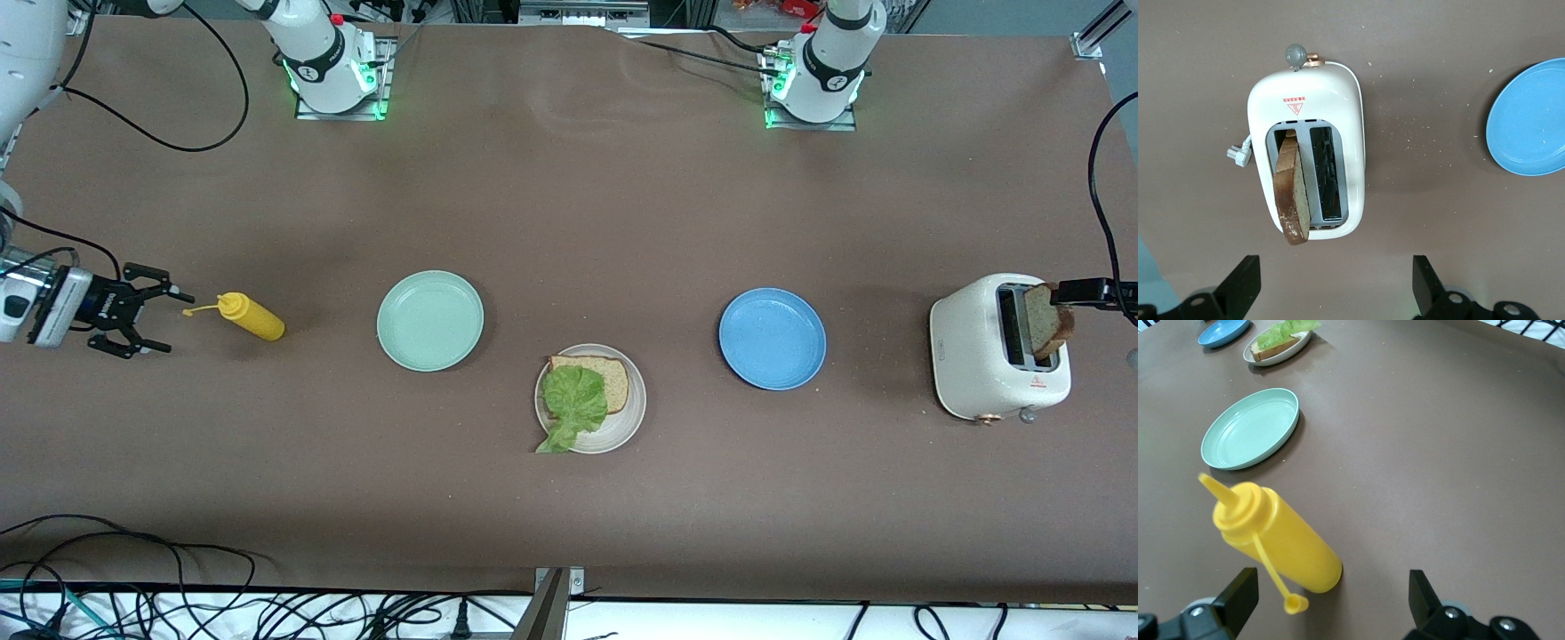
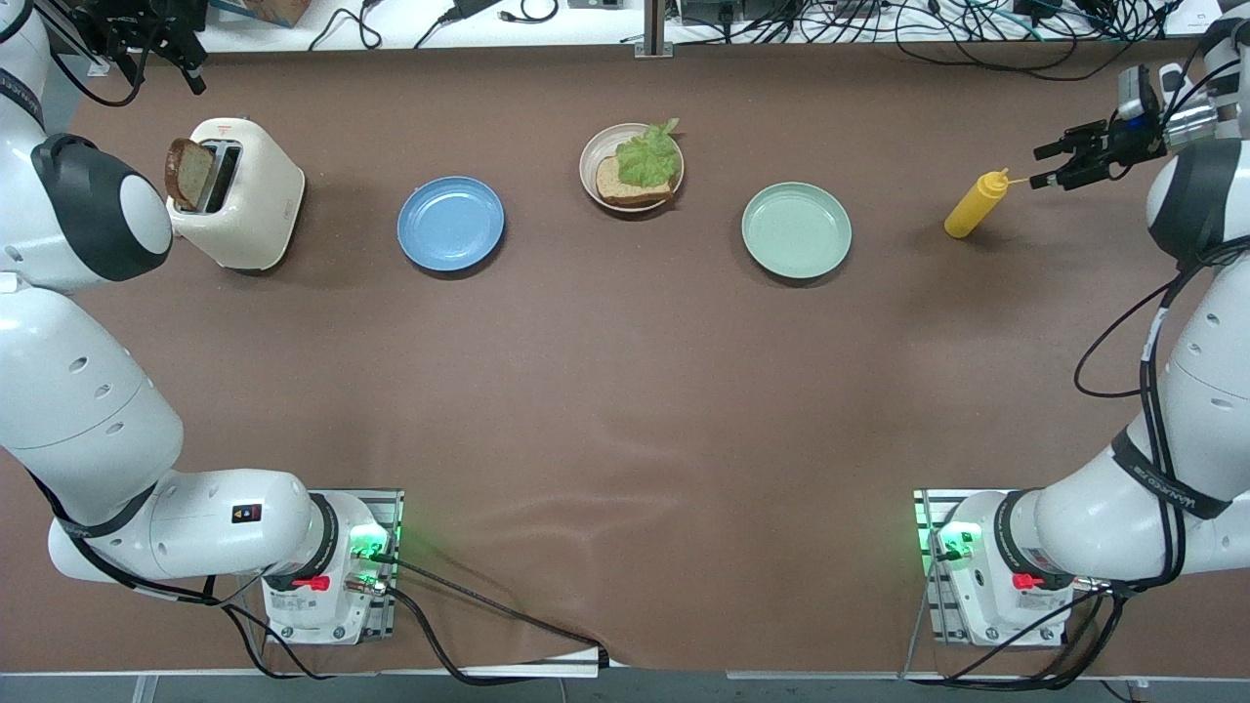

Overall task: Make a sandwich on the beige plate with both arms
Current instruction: 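Grasp the yellow squeeze bottle with the right gripper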

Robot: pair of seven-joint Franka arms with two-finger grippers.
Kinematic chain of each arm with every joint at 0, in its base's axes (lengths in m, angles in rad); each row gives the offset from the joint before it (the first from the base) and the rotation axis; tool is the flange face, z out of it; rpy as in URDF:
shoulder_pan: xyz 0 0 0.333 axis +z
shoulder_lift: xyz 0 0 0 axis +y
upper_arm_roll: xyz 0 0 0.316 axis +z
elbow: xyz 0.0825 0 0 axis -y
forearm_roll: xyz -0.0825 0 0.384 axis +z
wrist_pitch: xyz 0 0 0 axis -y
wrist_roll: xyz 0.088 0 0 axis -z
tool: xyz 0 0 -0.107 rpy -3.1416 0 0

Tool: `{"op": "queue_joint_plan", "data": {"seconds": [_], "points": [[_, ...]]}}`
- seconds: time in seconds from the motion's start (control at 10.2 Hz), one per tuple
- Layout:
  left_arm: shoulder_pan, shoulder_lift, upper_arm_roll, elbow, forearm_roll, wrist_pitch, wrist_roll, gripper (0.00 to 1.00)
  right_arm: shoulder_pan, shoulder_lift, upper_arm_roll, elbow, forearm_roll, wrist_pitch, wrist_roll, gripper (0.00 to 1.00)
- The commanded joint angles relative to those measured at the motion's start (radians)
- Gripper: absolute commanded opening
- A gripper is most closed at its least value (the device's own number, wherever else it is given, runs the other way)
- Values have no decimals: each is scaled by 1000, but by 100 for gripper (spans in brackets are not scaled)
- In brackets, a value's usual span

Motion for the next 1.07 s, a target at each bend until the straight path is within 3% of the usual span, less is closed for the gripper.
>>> {"op": "queue_joint_plan", "data": {"seconds": [0.0,0.2,0.68,0.98], "points": [[0,-19,-7,-20,31,1,12,100,-9,47,8,-32,103,-2,-166,100],[0,-21,-7,-20,31,0,12,100,-9,66,25,-52,148,-5,-249,100],[0,-19,-8,-26,31,0,10,100,-84,119,148,-54,237,-8,-388,100],[0,-21,-8,-26,31,0,10,100,-101,130,162,-54,247,-11,-392,100]]}}
